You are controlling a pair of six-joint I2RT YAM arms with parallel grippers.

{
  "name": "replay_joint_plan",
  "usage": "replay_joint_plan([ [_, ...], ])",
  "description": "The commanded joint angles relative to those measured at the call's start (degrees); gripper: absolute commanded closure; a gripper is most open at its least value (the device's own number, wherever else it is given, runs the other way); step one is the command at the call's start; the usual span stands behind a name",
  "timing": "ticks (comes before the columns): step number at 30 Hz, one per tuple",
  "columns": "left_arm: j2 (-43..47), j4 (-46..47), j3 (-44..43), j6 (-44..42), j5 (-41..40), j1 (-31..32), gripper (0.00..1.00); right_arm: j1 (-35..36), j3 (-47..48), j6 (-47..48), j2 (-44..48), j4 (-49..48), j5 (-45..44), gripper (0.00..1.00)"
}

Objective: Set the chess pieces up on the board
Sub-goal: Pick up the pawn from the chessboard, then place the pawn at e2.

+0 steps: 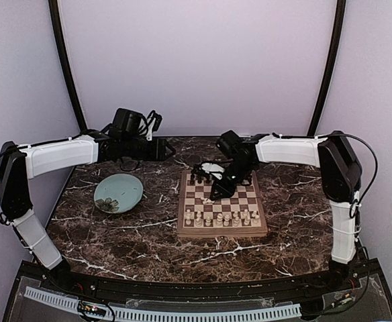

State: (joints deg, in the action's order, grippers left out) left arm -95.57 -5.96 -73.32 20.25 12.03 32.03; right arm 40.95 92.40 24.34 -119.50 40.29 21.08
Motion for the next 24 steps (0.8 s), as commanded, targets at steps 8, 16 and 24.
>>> replay_joint_plan([
  [8, -1.8, 0.7, -1.2, 0.4, 4.3, -0.4, 0.52, 0.3, -7.8, 0.3, 9.1, -4.0, -2.6, 0.88],
  [16, -3.4, 0.8, -1.4, 1.2, 6.4, -0.3, 0.53, -0.1, -9.8, 1.7, 11.0, -3.4, -1.7, 0.88],
  [24, -3.3, 0.5, -1.6, 0.6, 5.5, -0.3, 0.53, -0.1, -13.8, 3.9, 12.4, -2.9, -0.3, 0.87],
])
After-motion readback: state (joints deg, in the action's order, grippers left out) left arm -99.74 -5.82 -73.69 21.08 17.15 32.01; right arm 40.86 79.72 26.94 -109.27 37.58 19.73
